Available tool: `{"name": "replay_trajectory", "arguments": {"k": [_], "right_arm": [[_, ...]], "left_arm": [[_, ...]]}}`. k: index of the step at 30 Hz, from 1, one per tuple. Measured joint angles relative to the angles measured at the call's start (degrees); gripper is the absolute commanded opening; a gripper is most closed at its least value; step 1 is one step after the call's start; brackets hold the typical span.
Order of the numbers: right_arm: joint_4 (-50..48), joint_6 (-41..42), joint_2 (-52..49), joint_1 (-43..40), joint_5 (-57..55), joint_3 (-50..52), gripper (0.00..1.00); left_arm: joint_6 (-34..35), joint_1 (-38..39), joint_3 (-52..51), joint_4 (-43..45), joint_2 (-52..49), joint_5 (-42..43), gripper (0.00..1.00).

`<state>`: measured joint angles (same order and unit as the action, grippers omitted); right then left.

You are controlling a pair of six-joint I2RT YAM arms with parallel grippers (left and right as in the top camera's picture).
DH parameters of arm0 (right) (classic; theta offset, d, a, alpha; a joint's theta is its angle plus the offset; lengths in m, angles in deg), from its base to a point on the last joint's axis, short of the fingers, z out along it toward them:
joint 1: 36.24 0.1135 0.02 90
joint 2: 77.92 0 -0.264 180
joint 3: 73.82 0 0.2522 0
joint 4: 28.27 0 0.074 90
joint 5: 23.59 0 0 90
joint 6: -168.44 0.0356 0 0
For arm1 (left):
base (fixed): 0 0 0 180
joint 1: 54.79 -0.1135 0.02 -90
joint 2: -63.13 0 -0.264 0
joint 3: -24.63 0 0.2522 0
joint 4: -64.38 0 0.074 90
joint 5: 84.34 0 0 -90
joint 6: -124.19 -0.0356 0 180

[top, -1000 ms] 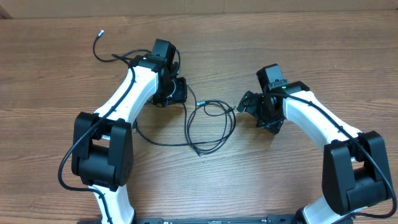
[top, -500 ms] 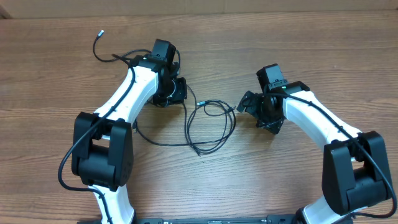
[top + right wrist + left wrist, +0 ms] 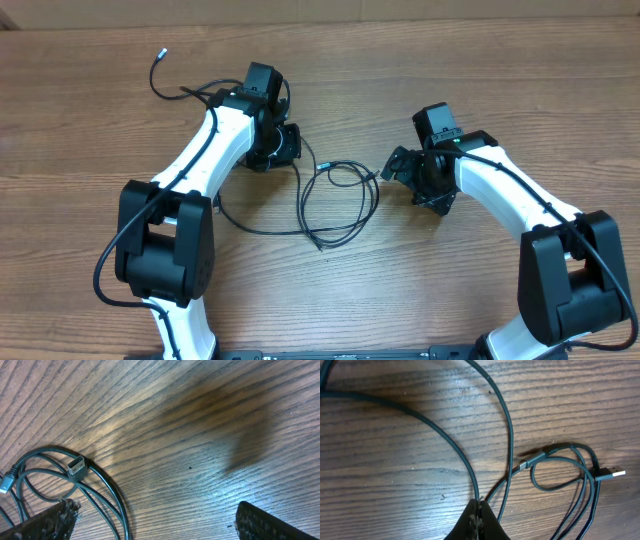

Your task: Untangle cables

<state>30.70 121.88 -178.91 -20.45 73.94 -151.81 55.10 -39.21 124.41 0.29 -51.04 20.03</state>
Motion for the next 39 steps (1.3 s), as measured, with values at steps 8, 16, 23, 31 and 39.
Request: {"name": "replay_trajectory", "arguments": {"k": [8,16,23,31,39], "right_arm": [[-0.02,0.0,0.02,0.0,0.0,0.0,1.0],[0.02,0.02,0.02,0.0,0.0,0.0,1.0],[0.0,0.0,0.0,0.0,0.0,0.0,1.0],[0.0,0.02,0.0,0.0,0.0,0.0,1.0],[0.0,0.0,0.0,0.0,0.0,0.0,1.0]], "left_arm": [[0.0,0.0,0.0,0.59,0.0,0.0,0.04],[-1.79,0.0,0.0,0.17,0.0,0.0,0.04],[-0.13,0.0,0.0,0.2,0.0,0.0,0.04],[4.46,0.0,-0.02,-1.55,0.0,0.02,0.05],[5.86,0.0,0.0,-0.31,0.0,-0.5,0.06]]}}
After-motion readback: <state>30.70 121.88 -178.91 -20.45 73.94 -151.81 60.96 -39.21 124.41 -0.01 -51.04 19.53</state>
